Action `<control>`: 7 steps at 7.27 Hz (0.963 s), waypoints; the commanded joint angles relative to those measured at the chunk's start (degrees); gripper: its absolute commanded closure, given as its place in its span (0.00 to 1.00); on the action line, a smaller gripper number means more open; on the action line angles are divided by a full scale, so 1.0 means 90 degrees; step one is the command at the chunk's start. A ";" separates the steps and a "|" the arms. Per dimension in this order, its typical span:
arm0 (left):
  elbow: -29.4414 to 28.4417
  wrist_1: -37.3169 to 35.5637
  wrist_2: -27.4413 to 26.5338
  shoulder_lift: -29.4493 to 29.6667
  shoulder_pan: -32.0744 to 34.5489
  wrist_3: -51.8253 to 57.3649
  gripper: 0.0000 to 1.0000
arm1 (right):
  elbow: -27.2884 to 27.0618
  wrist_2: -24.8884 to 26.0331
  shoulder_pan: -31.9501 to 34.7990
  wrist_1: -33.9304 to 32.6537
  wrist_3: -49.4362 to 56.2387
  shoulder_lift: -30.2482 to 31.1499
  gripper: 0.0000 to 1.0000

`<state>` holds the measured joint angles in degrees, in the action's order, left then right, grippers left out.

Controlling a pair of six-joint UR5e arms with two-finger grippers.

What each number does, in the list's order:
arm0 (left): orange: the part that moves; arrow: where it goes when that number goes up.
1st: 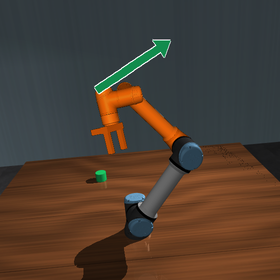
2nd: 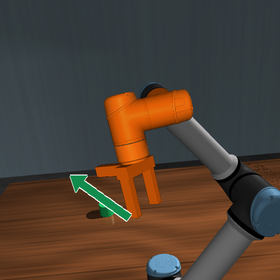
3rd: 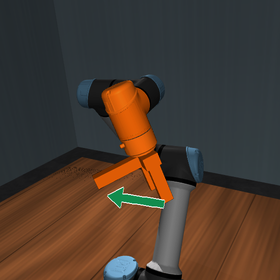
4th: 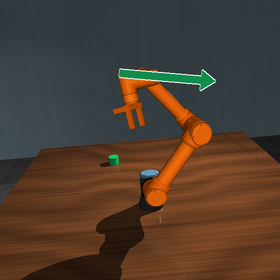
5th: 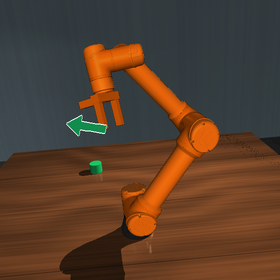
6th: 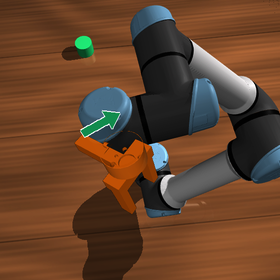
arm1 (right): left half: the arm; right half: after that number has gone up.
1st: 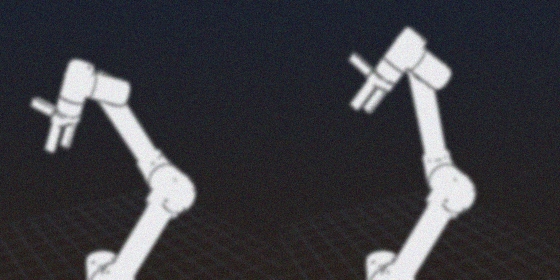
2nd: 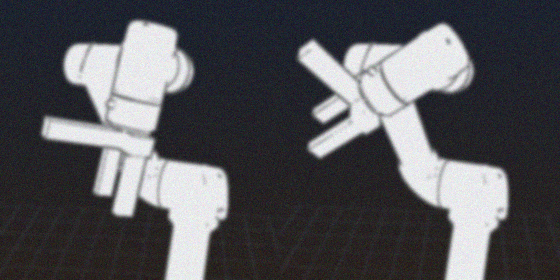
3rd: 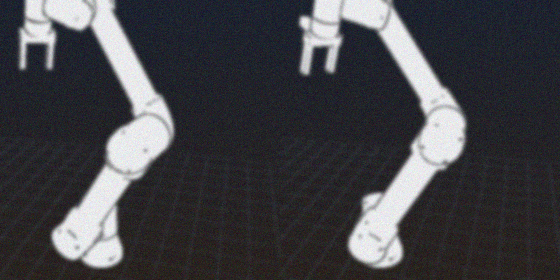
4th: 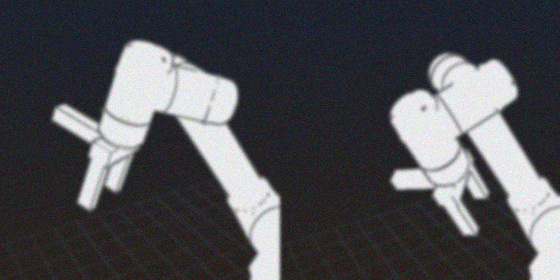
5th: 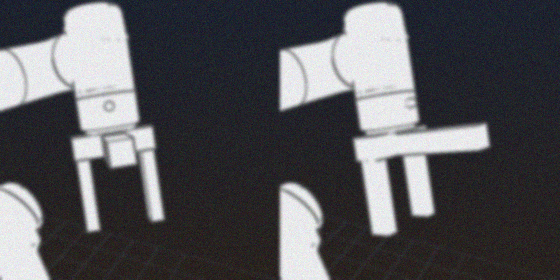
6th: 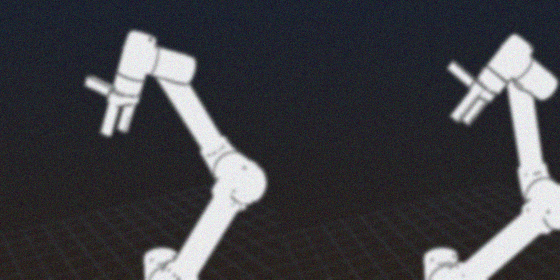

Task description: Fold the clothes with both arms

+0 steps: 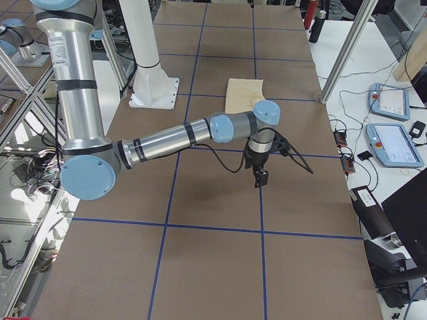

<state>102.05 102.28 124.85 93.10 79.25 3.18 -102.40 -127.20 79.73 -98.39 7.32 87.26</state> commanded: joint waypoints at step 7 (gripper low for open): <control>-0.0091 -0.1569 0.1040 -0.1292 0.0813 -0.0158 0.00 | -0.0214 -0.0193 0.1210 0.0014 0.0397 0.1330 0.00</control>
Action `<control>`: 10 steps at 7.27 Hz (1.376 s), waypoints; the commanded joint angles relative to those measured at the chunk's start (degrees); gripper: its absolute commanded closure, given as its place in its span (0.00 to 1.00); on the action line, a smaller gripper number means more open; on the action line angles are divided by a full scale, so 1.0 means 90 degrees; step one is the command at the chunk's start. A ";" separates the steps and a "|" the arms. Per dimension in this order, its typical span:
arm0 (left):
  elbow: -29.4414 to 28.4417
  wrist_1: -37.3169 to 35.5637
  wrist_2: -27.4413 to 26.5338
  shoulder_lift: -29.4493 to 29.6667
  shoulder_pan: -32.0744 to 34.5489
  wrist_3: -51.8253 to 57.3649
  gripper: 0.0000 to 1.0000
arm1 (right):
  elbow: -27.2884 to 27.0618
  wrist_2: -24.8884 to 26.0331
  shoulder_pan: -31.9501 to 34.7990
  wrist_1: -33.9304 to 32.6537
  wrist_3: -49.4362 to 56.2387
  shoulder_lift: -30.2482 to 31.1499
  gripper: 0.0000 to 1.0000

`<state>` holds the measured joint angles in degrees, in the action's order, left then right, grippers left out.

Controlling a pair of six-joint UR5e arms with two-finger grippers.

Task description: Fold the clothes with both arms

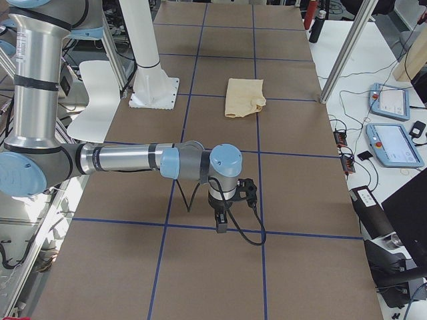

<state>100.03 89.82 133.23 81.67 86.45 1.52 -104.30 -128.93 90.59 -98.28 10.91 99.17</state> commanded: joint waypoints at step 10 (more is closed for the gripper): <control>0.0565 -0.0127 0.0011 0.0046 0.0073 -0.0032 0.00 | 0.0036 -0.0117 -0.0007 0.0002 -0.0011 0.0036 0.00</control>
